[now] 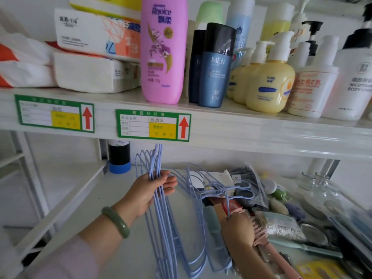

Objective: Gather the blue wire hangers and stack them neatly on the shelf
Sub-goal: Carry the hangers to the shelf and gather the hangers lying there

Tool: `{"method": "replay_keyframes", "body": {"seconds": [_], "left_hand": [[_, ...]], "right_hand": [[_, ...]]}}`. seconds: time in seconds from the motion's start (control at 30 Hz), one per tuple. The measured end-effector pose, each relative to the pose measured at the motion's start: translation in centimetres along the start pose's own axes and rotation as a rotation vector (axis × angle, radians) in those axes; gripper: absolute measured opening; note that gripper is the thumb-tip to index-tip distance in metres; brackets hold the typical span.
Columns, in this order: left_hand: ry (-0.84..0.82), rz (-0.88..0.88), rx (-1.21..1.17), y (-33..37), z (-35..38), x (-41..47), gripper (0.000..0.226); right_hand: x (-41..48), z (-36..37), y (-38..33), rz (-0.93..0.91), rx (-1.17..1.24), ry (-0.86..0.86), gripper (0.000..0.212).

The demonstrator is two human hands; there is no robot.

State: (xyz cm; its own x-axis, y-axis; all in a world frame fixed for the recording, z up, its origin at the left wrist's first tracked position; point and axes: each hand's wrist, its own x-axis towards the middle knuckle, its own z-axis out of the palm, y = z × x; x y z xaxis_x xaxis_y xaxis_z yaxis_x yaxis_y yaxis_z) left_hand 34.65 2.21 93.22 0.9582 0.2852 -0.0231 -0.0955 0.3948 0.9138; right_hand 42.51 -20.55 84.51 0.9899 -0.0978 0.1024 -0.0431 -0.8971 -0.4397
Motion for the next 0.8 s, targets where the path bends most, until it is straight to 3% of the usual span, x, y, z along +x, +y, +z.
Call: {"method": "replay_keyframes", "body": {"seconds": [0.23, 0.37, 0.53, 0.63, 0.8], "left_hand": [[0.029, 0.013, 0.015, 0.3, -0.7, 0.0, 0.015], [0.03, 0.014, 0.013, 0.4, -0.9, 0.1, 0.014], [0.024, 0.012, 0.012, 0.5, -0.8, 0.1, 0.015], [0.019, 0.016, 0.0, 0.5, -0.6, 0.2, 0.017], [0.056, 0.03, -0.029, 0.7, -1.1, -0.1, 0.016]], "right_hand": [[0.2, -1.0, -0.4, -0.039, 0.137, 0.121, 0.025], [-1.3, -2.1, -2.3, -0.284, 0.358, 0.298, 0.021], [-4.9, -2.3, -5.6, -0.567, 0.438, 0.517, 0.025], [-7.5, -1.0, -6.9, -0.698, 0.526, 0.474, 0.032], [-9.8, 1.8, -7.0, -0.839, 0.622, 0.235, 0.03]]}}
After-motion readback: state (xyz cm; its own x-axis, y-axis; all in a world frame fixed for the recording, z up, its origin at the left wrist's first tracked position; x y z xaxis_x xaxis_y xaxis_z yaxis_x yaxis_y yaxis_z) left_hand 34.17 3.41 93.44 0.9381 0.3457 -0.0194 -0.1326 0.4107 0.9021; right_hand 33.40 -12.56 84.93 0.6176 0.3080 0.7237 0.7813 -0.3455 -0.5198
